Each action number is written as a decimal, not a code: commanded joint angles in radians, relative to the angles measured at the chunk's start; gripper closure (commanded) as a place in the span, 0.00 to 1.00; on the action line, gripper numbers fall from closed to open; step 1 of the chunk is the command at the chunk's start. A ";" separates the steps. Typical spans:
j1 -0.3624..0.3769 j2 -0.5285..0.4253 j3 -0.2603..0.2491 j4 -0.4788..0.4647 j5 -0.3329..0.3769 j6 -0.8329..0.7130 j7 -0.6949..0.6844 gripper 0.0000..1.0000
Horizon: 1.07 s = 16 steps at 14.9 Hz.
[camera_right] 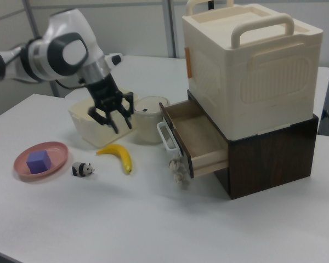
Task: Slide open the drawer
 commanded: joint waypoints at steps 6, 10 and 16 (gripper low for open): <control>0.046 -0.021 -0.001 0.202 0.215 -0.398 0.532 0.00; 0.043 -0.013 -0.007 0.204 0.205 -0.393 0.591 0.00; -0.004 0.010 -0.019 0.225 0.199 -0.369 0.588 0.00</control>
